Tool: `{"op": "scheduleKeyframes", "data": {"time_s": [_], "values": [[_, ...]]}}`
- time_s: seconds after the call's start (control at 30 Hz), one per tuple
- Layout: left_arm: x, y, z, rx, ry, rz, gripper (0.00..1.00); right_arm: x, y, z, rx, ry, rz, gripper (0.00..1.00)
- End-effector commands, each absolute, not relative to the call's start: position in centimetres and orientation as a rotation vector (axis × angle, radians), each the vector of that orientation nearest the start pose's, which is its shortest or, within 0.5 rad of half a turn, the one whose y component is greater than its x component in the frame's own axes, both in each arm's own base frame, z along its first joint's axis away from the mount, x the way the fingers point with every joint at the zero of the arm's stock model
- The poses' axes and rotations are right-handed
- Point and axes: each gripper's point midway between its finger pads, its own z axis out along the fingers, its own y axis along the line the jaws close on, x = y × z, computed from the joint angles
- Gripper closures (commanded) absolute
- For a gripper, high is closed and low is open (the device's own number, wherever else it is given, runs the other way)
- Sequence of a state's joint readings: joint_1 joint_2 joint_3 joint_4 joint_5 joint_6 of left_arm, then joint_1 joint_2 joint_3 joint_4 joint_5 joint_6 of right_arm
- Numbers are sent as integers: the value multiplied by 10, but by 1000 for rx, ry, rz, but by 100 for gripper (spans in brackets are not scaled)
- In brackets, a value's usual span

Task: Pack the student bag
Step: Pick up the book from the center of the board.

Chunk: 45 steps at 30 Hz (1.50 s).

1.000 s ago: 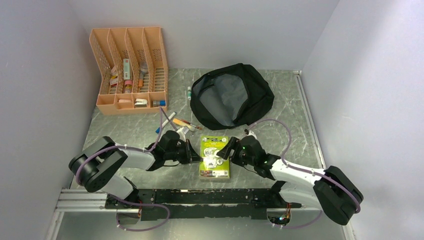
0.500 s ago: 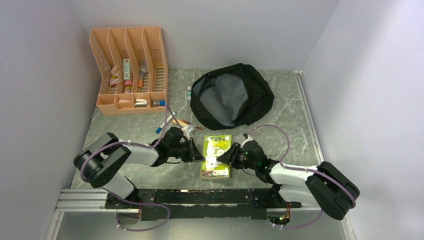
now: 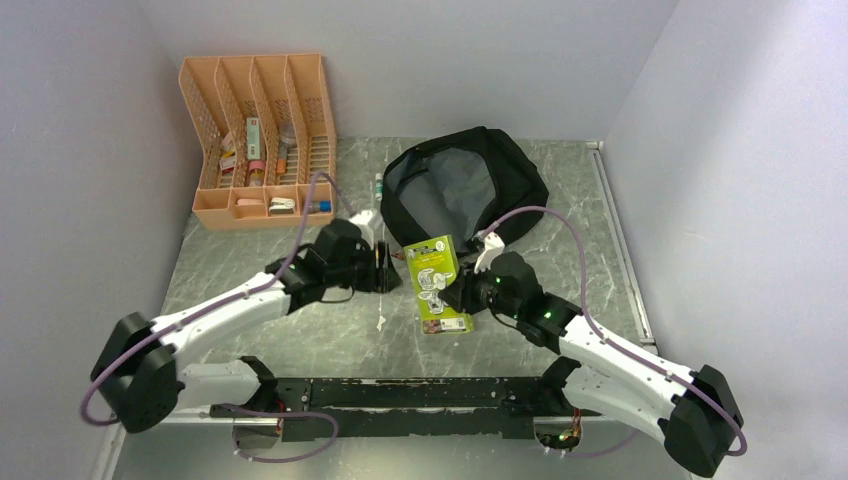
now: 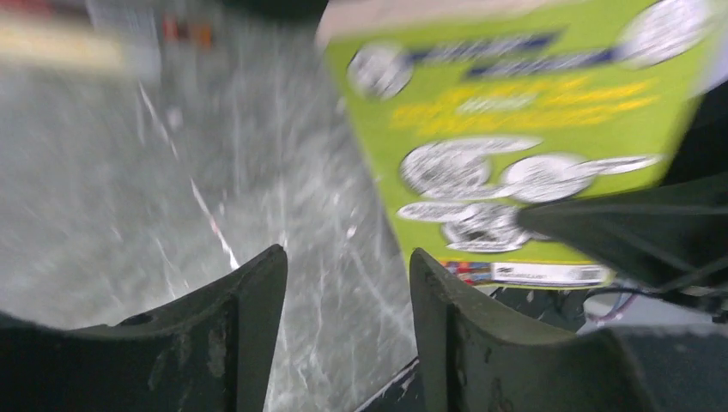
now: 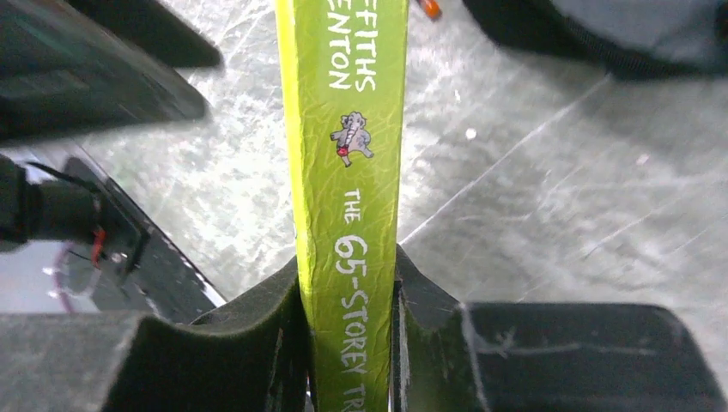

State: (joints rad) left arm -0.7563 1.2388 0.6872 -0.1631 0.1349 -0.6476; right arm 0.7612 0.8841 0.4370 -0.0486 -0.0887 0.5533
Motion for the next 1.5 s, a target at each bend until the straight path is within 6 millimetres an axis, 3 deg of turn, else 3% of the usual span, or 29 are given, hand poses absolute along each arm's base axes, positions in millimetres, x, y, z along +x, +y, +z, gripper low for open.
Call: {"op": "scheduleKeyframes", "data": {"time_s": [0.0, 0.1, 0.17, 0.27, 0.4, 0.63, 0.77, 0.97, 1.2, 1.47], "values": [[236, -240, 181, 444, 2205, -620, 39, 205, 232, 168, -596, 1966, 730, 94], [234, -245, 236, 658, 2047, -623, 33, 208, 239, 198, -729, 1872, 712, 98], [231, -244, 263, 754, 1992, -606, 31, 206, 246, 214, -821, 1834, 716, 100], [229, -241, 291, 863, 1928, -568, 30, 196, 256, 221, -996, 1813, 752, 100], [222, -243, 308, 985, 1860, -567, 32, 185, 269, 233, -1096, 1778, 839, 100], [193, -247, 334, 1165, 1546, -643, 25, 186, 264, 247, -1087, 1732, 806, 100], [175, -252, 339, 1288, 1482, -709, 24, 176, 261, 254, -1137, 1689, 820, 100], [154, -267, 328, 1421, 1458, -858, 21, 169, 258, 268, -1152, 1609, 828, 100], [159, -278, 329, 1416, 1449, -898, 15, 156, 258, 283, -1181, 1513, 871, 100], [159, -291, 325, 1434, 1451, -972, 7, 138, 265, 281, -1290, 1495, 969, 100]]}}
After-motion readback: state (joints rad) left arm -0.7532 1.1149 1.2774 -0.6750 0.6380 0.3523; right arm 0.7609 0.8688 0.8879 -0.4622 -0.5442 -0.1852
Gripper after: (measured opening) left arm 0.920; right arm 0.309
